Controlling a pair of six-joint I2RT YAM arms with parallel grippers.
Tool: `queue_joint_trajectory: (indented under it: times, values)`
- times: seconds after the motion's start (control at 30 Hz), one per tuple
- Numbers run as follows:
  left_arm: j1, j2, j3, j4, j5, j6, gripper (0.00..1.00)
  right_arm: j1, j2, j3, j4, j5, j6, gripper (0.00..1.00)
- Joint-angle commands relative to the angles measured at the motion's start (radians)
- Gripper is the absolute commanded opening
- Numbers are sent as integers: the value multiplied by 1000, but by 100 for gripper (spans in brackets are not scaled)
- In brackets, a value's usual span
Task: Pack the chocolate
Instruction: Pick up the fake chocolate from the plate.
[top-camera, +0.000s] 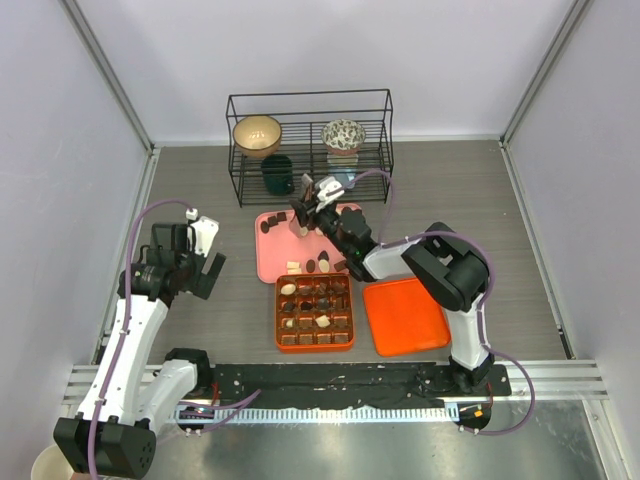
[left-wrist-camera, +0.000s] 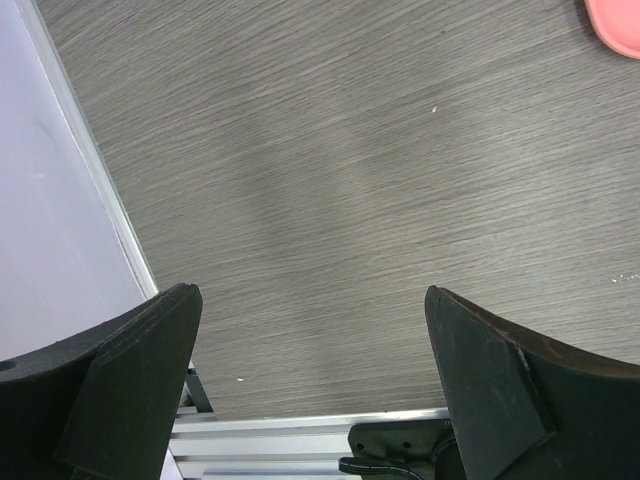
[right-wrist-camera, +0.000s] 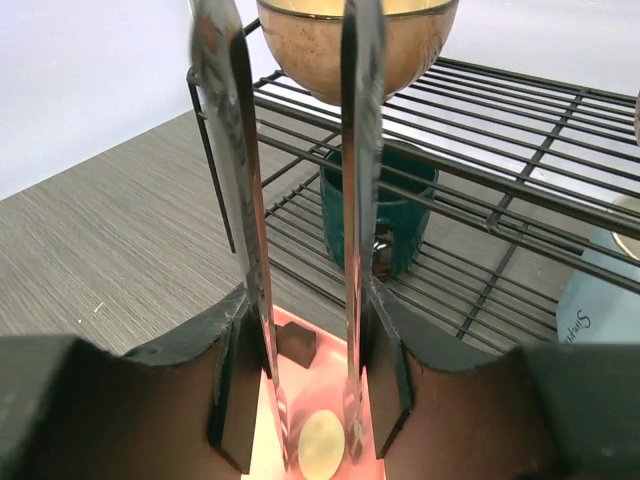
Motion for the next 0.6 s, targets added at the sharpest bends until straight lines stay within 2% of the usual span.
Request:
queue_joint_trajectory:
  times: [0.0, 0.2, 0.3, 0.57]
  values:
    - [-1, -5, 2, 27, -4, 6, 100, -3, -53, -47, 66, -1, 12, 43]
    - [-1, -13, 5, 21, -2, 2, 100, -3, -73, -70, 65, -21, 44, 34]
    - [0, -16, 4, 13, -4, 5, 100, -1, -116, -41, -4, -44, 32, 33]
    - [0, -27, 11, 4, 2, -3, 100, 0, -188, -28, -79, -54, -11, 36]
